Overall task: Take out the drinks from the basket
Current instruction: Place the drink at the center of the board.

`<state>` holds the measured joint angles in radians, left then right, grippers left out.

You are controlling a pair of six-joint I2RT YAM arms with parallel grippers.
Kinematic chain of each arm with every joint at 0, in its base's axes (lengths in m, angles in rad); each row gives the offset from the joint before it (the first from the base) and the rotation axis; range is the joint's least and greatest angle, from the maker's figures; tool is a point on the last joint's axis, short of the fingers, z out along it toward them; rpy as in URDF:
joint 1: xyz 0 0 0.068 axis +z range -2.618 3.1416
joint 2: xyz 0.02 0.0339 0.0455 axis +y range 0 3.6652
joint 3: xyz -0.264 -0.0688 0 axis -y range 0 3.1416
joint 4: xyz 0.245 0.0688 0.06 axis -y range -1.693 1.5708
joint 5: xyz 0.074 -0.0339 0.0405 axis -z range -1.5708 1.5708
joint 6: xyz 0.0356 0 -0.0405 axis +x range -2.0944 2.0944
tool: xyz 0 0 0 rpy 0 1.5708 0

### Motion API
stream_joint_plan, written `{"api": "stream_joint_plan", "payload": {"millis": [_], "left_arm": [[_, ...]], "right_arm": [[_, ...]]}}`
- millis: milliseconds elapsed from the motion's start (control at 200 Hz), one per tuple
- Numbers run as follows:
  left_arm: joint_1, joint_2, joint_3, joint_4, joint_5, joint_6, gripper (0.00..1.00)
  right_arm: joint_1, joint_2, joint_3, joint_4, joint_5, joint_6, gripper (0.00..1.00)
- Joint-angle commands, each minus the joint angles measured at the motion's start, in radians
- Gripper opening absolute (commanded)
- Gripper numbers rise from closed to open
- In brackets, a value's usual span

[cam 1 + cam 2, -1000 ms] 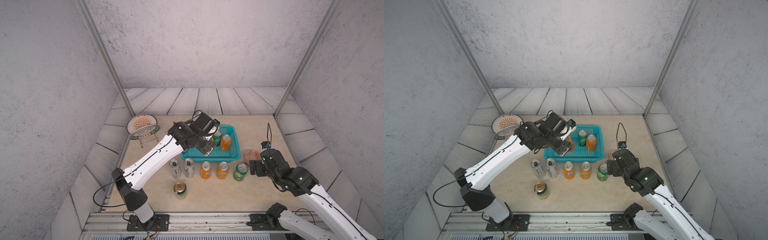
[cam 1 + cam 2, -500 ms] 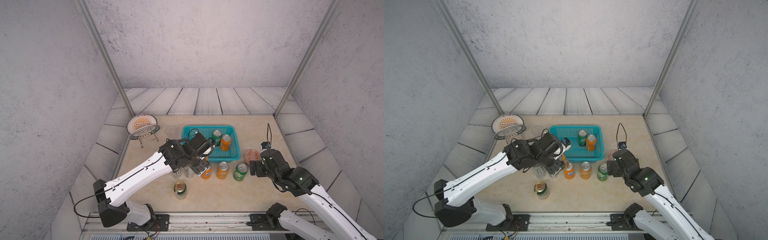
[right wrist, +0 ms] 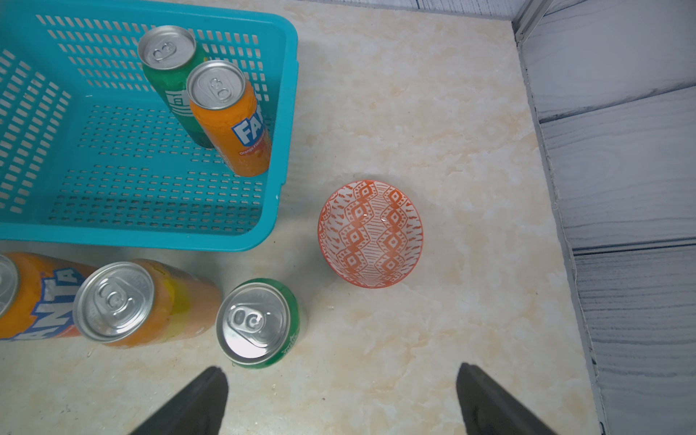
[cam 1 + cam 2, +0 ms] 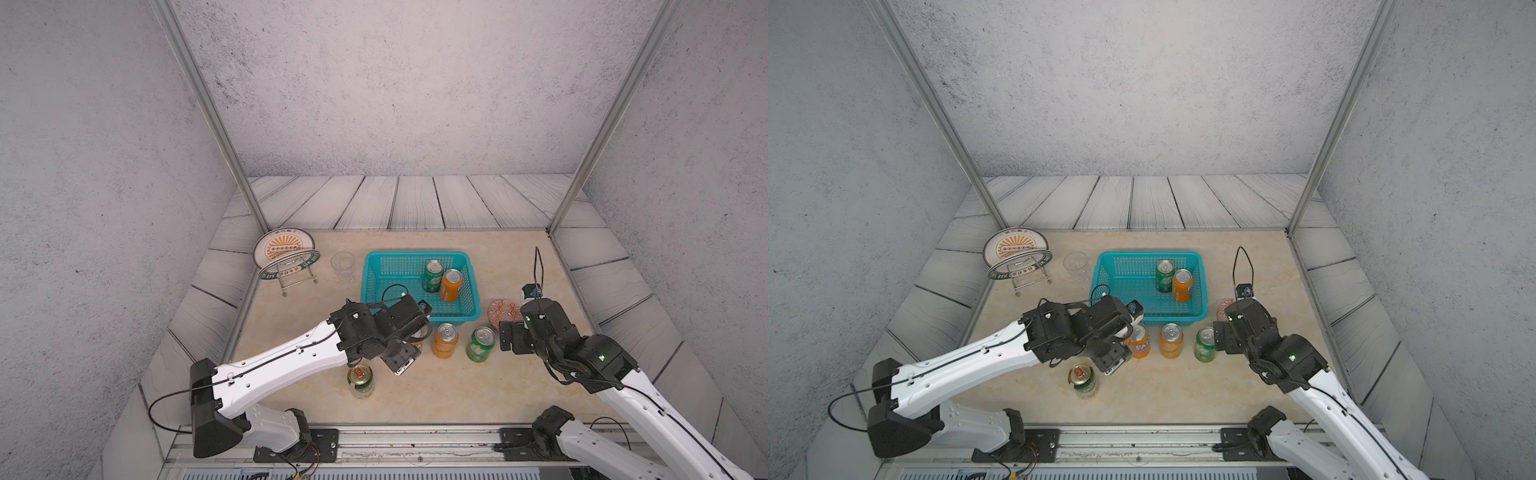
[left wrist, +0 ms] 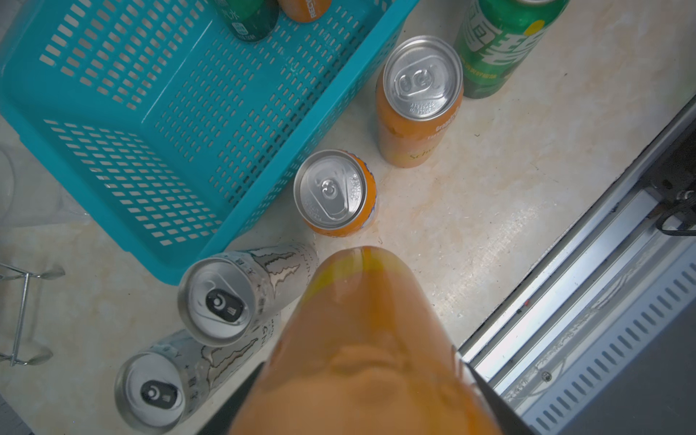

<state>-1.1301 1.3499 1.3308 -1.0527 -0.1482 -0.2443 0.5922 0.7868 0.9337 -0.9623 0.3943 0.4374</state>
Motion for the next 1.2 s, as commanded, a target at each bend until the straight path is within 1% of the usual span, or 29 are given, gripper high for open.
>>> {"api": "stream_joint_plan", "payload": {"millis": [0,190,345,626,896,1196], "left_arm": [[-0.010,-0.023,-0.020,0.053,-0.042,-0.039,0.66],[-0.012,-0.013,-0.073,0.087,-0.032,-0.062,0.66],[-0.014,0.027,-0.087,0.070,-0.026,-0.082,0.66],[-0.043,0.077,-0.149,0.111,-0.020,-0.091,0.66],[-0.052,0.091,-0.187,0.126,-0.034,-0.104,0.66],[-0.060,0.099,-0.227,0.165,-0.007,-0.132,0.66]], "right_arm": [[-0.003,-0.004,-0.009,-0.009,0.001,0.011,0.99],[-0.003,0.007,-0.006,-0.003,-0.003,0.008,0.99],[-0.003,0.015,-0.003,-0.002,-0.002,0.006,1.00],[-0.003,0.032,0.006,0.002,-0.003,-0.002,0.99],[-0.002,0.051,0.014,0.011,-0.009,-0.002,0.99],[-0.003,0.055,0.020,0.013,-0.015,-0.002,0.99]]}}
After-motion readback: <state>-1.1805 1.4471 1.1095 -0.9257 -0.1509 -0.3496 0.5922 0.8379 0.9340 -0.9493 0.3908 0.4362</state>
